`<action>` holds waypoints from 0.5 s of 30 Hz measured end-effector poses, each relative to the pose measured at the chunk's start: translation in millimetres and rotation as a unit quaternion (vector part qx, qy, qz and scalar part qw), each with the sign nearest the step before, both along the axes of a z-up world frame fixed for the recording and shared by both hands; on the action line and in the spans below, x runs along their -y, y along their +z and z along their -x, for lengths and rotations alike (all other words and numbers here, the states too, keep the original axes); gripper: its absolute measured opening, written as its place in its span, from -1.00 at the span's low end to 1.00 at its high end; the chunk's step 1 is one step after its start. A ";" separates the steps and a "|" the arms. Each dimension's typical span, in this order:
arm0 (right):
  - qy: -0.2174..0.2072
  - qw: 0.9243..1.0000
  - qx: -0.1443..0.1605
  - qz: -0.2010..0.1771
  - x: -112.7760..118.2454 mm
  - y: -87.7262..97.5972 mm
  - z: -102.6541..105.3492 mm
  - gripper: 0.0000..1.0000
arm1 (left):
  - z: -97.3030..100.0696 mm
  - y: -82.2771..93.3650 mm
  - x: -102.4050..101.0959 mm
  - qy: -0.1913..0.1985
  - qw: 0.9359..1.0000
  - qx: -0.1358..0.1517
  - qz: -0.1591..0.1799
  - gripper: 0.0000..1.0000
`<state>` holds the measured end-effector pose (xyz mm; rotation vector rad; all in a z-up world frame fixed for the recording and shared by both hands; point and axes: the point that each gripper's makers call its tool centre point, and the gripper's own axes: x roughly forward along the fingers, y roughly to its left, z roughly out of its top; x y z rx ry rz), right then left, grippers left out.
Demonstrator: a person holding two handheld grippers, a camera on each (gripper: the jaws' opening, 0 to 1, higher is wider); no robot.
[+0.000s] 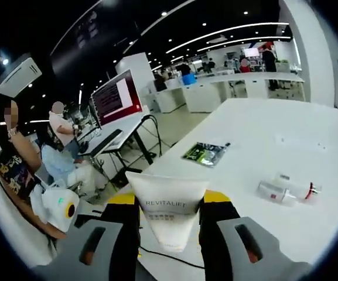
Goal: Arrange the skincare products in the storage area until every visible bottle or jar stands upright without overlapping.
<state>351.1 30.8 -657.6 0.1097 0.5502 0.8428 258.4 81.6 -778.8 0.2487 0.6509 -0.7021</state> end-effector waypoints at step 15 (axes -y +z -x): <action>-0.009 0.999 0.019 0.027 2.1 -6.4 -32.9 -0.27 | -3.1 -3.7 -10.3 0.022 1.000 -0.004 -0.014 -0.33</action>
